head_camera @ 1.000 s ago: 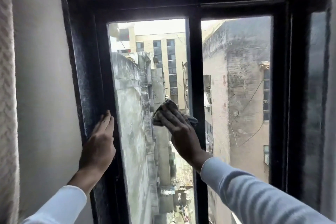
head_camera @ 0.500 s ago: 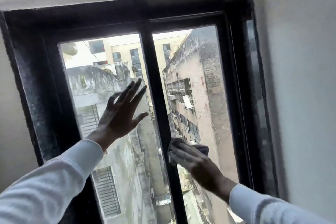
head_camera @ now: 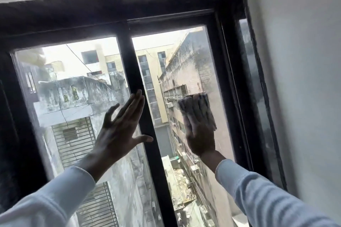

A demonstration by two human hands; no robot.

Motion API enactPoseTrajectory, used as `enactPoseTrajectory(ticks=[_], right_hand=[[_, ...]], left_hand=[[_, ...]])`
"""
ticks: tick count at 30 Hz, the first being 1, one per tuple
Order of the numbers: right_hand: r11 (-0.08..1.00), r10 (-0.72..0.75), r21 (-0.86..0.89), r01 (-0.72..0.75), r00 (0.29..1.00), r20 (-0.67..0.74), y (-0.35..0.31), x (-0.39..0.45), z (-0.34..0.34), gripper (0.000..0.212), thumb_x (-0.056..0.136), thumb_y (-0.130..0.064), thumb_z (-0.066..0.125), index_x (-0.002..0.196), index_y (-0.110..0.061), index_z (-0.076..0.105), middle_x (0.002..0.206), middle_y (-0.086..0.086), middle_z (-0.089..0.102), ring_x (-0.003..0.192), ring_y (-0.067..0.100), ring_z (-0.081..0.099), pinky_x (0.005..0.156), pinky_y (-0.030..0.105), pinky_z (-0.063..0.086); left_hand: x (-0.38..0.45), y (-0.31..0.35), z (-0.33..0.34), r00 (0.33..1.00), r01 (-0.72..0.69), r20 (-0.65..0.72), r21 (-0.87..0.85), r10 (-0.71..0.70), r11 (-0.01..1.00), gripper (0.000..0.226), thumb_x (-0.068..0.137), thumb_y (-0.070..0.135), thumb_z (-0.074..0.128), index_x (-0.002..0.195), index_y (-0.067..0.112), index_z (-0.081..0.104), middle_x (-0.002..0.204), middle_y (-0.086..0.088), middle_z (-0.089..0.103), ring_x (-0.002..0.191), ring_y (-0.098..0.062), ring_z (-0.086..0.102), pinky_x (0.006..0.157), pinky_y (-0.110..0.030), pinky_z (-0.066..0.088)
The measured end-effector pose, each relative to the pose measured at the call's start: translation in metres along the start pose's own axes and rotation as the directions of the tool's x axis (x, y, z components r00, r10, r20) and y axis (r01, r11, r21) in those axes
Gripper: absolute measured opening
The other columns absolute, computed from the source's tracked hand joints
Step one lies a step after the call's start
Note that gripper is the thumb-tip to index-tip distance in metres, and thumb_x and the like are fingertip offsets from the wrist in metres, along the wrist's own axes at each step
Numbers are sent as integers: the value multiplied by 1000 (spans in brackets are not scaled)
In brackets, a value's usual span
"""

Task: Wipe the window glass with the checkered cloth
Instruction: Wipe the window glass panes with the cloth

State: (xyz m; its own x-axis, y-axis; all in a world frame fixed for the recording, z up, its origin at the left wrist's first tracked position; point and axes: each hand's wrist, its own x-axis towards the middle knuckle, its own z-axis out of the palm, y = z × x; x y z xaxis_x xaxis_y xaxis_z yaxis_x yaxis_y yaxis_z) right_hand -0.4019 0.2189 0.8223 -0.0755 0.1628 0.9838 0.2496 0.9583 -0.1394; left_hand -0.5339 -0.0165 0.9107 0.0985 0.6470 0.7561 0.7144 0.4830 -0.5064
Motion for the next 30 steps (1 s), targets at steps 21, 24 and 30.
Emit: enactPoseTrajectory(ticks=[21,24,30], right_hand=[[981,-167,-96,169,985,32,28,-58,18,74,117,-18,47,179,-38,13,191,-3,2,178,28,8,145,50,14],[943,332,20,-333,930,-156,8,-56,18,75,120,-24,43,178,-41,-2,191,7,1,178,33,5,145,58,12],[885,-396,-201,420,906,151,20,-35,20,66,117,-15,53,178,-19,28,186,13,30,176,32,19,143,55,23]], left_hand=[[0,11,-10,992,29,126,20,-31,999,133,84,80,64,175,14,-8,184,-3,-21,172,-19,-6,136,-47,10],[0,14,-12,990,39,137,2,-39,999,132,86,77,65,174,15,-10,183,-2,-23,172,-17,-7,136,-47,10],[0,10,-12,987,39,155,-64,-29,997,132,85,73,69,174,16,-11,183,-1,-22,172,-16,-8,135,-48,10]])
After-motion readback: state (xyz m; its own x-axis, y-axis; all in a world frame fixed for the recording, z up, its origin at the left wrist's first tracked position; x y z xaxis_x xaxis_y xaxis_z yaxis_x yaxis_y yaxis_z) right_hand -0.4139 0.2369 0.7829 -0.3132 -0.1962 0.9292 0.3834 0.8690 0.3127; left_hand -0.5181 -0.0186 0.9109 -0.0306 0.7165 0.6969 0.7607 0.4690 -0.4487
